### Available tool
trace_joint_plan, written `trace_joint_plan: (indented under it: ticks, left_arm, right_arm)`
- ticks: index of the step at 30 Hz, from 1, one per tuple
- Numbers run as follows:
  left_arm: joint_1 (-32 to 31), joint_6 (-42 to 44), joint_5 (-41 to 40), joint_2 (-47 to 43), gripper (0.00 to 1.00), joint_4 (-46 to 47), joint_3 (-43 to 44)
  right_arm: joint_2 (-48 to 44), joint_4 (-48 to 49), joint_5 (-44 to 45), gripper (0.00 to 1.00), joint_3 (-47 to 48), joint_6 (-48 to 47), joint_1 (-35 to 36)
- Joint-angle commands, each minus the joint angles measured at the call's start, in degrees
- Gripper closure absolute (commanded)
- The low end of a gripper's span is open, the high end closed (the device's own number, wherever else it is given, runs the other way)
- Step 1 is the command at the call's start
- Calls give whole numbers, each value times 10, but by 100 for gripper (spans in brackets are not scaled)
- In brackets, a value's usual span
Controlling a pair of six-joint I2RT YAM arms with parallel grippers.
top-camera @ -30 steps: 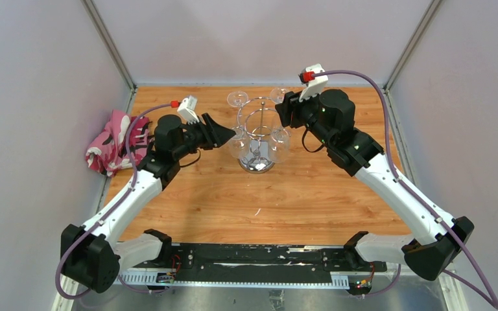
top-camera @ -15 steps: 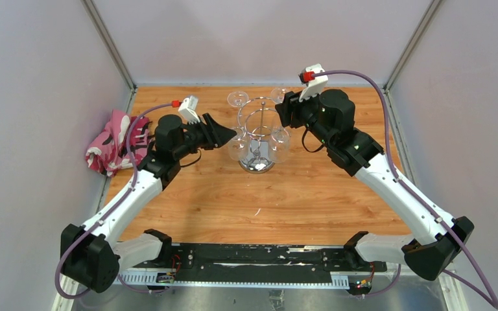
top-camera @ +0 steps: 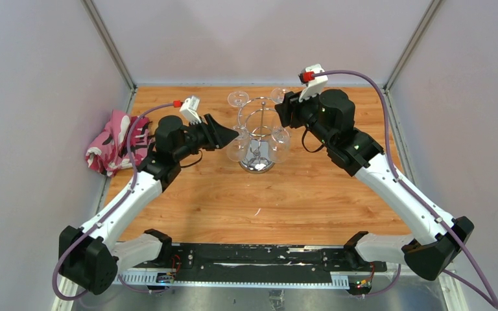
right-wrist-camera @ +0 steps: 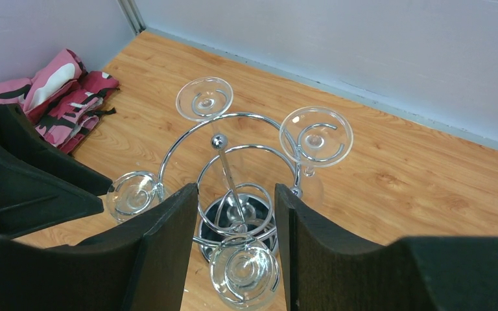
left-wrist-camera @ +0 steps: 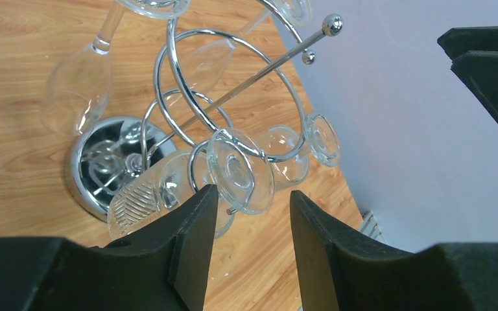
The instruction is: Take the wine glass off the wine glass rack
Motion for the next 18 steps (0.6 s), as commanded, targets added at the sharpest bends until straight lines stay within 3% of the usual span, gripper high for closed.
trace_joint_plan:
  ticks: [1, 18]
  left_arm:
    - [-18, -5, 11, 9, 50, 33, 13]
    - [-28, -19, -9, 6, 51, 55, -21]
  right_arm:
    - [-3, 9, -2, 48, -4, 4, -6]
    - [-4, 14, -7, 50, -8, 7, -6]
